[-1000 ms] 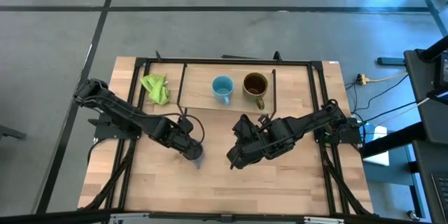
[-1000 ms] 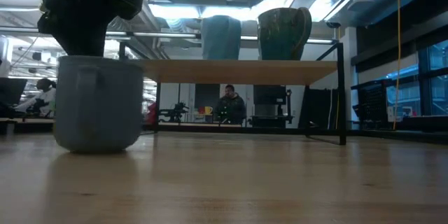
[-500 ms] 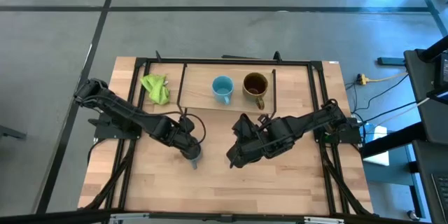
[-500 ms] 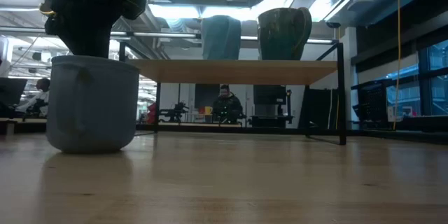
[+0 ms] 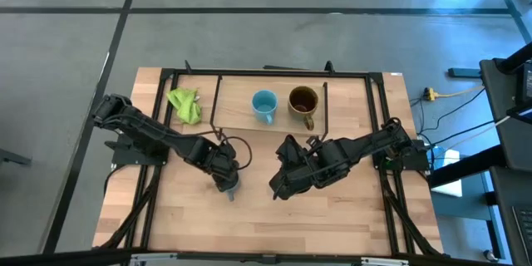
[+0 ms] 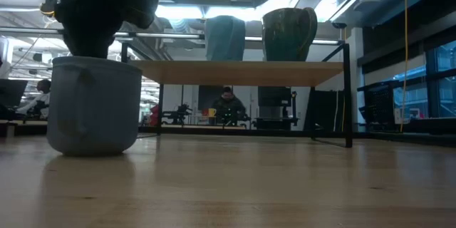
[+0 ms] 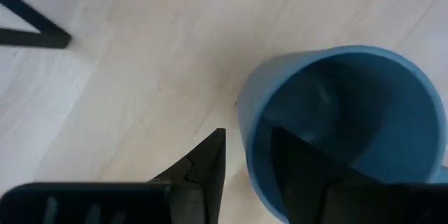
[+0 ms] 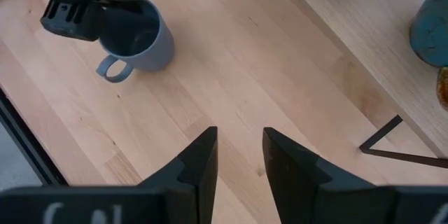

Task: Stack small to large cups/mugs on shelf
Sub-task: Put the gray mug on the shelf

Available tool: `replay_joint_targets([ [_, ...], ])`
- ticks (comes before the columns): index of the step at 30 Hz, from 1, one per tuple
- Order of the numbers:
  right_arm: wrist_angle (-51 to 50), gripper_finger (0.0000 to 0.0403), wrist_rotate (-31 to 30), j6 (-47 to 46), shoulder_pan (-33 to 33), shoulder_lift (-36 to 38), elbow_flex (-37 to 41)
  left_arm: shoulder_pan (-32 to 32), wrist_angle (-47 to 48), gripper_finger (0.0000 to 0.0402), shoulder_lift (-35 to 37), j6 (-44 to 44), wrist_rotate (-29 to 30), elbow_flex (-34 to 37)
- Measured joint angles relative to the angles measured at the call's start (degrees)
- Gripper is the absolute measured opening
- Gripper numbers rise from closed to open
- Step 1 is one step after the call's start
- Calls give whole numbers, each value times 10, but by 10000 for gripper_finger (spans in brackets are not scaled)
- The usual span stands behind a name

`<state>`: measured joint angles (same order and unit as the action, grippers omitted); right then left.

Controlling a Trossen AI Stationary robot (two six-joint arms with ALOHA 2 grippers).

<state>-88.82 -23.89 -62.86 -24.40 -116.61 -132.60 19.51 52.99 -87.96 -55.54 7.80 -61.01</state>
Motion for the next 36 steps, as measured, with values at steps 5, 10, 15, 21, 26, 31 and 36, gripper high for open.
replay_joint_targets([
  [5,0,116,0,1,2,0,0,-7,0,110,-4,51,-13,0],
  [10,-5,116,0,1,4,0,0,-8,0,93,-3,66,-13,0],
  [15,-7,116,-3,1,6,0,0,-8,0,42,-3,66,-13,0],
  [21,-8,116,-5,0,13,0,0,-9,0,10,-3,66,-11,0],
  [26,-12,116,-5,-9,16,0,0,-24,10,5,11,67,-24,-11],
  [31,-12,116,-5,0,16,0,0,-54,94,3,51,92,-9,-83],
  [36,-12,116,-5,1,14,0,0,-104,254,2,82,133,30,-212],
])
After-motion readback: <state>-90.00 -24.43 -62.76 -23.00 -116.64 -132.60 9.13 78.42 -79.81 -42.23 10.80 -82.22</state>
